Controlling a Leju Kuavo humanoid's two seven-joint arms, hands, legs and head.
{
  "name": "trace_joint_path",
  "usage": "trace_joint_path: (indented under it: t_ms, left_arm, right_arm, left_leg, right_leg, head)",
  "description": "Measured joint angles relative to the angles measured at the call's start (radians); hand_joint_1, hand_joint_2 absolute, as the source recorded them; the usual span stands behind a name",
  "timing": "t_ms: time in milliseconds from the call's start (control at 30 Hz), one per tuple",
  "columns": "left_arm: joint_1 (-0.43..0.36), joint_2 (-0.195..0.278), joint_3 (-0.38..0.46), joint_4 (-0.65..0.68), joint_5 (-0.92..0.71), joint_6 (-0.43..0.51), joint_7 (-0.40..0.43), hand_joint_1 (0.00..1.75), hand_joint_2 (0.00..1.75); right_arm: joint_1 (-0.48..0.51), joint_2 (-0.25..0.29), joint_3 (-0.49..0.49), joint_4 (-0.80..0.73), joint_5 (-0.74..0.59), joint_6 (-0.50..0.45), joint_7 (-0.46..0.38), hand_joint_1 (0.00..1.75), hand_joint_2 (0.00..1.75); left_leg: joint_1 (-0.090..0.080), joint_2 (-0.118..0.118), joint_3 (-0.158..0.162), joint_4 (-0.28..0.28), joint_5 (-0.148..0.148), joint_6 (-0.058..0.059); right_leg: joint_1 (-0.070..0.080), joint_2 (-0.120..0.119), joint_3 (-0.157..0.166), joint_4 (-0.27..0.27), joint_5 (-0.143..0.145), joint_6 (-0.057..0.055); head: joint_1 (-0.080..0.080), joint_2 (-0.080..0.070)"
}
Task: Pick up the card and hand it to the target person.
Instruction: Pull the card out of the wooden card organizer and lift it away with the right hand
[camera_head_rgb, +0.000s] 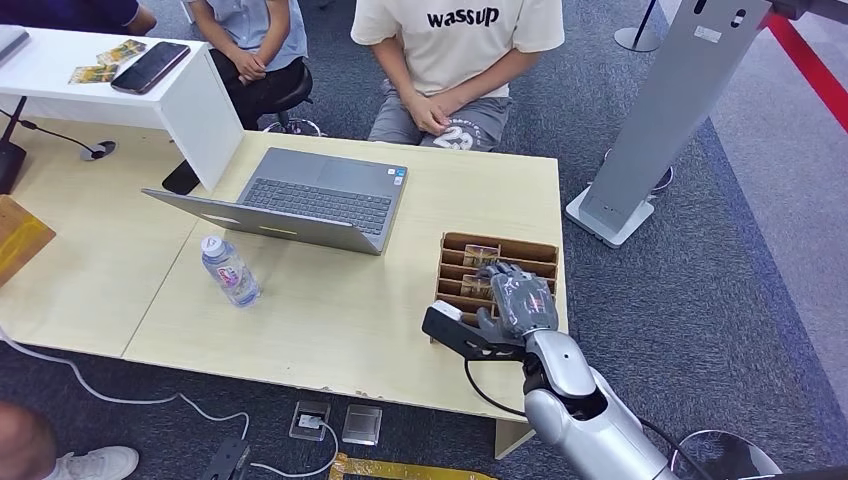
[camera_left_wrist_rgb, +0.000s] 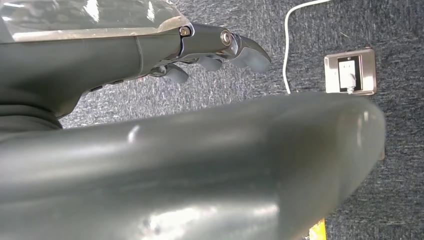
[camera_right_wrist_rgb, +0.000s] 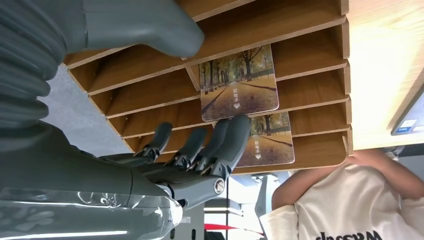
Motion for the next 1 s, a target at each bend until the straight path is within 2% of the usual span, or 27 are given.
trace_joint_path:
  t_ms: [133,200,300,733,1000]
  left_arm:
    - [0.000,0.000,0.000,0.000,0.000,0.000,-0.002,0.00,0.00]
    - [-0.001,0.000,0.000,0.000,0.000,0.000,-0.002,0.00,0.00]
    - [-0.001,0.000,0.000,0.000,0.000,0.000,-0.002,0.00,0.00]
    - [-0.001,0.000,0.000,0.000,0.000,0.000,-0.002,0.00,0.00]
    - [-0.002,0.000,0.000,0.000,0.000,0.000,-0.002,0.00,0.00]
  right_arm:
    - [-0.006,0.004,0.000,0.004,0.004,-0.005,0.001,1.18,1.75]
    - [-0.009,0.006,0.000,0.008,0.004,-0.010,0.000,1.27,1.75]
    - [-0.012,0.009,0.000,0.014,0.004,-0.015,-0.002,1.30,1.75]
    - [-0.015,0.013,-0.001,0.019,0.010,-0.028,-0.001,1.18,1.75]
    - [-0.013,0.013,-0.001,0.025,0.010,-0.026,0.000,0.99,1.75]
  left_leg:
    - [0.000,0.000,0.000,0.000,0.000,0.000]
    - [0.000,0.000,0.000,0.000,0.000,0.000]
    - [0.000,0.000,0.001,0.000,0.000,0.000]
    - [0.000,0.000,0.001,0.000,0.000,0.000]
    - [0.000,0.000,0.001,0.000,0.000,0.000]
  right_leg:
    - [0.000,0.000,0.000,0.000,0.000,0.000]
    - [0.000,0.000,0.000,0.000,0.000,0.000]
    - [0.000,0.000,0.000,0.000,0.000,0.000]
    - [0.000,0.000,0.000,0.000,0.000,0.000]
    - [0.000,0.000,0.000,0.000,0.000,0.000]
  head:
    - [0.000,0.000]
    - [0.000,0.000]
    - [0.000,0.000]
    - [0.000,0.000]
    - [0.000,0.000]
